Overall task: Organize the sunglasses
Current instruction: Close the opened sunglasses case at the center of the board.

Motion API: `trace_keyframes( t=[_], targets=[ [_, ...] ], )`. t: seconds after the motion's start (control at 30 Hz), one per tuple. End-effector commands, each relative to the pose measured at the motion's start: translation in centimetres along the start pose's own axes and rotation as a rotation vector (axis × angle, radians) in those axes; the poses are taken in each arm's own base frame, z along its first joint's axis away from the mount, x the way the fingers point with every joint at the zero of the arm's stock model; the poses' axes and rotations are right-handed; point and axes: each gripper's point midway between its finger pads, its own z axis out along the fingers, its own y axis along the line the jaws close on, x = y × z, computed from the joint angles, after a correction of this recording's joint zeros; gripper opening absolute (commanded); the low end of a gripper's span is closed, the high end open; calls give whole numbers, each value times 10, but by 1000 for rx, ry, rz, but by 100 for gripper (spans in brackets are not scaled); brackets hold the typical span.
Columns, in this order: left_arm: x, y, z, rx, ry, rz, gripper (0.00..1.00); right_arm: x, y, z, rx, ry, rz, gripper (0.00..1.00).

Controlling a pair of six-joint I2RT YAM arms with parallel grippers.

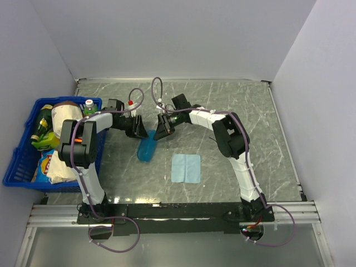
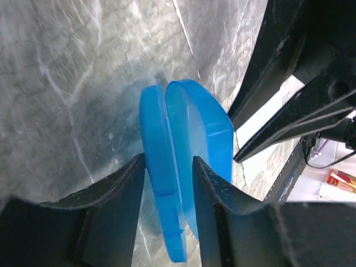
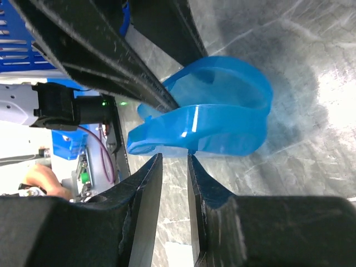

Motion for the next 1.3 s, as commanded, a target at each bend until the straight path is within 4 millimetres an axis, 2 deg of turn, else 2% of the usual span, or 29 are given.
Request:
trace_keyframes(
  t=[0.0, 0.07, 0.1, 0.33, 0.63, 0.7, 0.73, 0.8, 1.27],
  targets=[
    [5, -24, -5, 104, 13, 3, 47, -17, 2, 7, 8, -34, -67, 33],
    [3, -28, -6, 126, 9, 7, 57, -15, 0, 8, 10, -30, -65, 33],
    [4, -29, -6, 133, 11, 3, 59, -14, 0, 9, 11, -28, -63, 33],
    [-1, -35, -9, 149, -6, 17, 64, -12, 1, 14, 11, -17, -72, 33],
    [-1, -30, -8, 111, -21, 6, 55, -8, -4, 15, 26, -8, -77, 36],
    [-2, -28, -9, 98, -26, 1, 51, -7, -4, 13, 25, -10, -76, 36],
    [-3, -28, -9, 95, -28, 0, 45, -7, -3, 13, 25, -10, -79, 36],
    [-5, -27, -11, 94, -32, -5, 40, -7, -3, 12, 26, -12, -81, 36],
    [-8, -34, -18, 163, -48, -10, 47, -6, -10, 13, 35, -6, -75, 37]
  ],
)
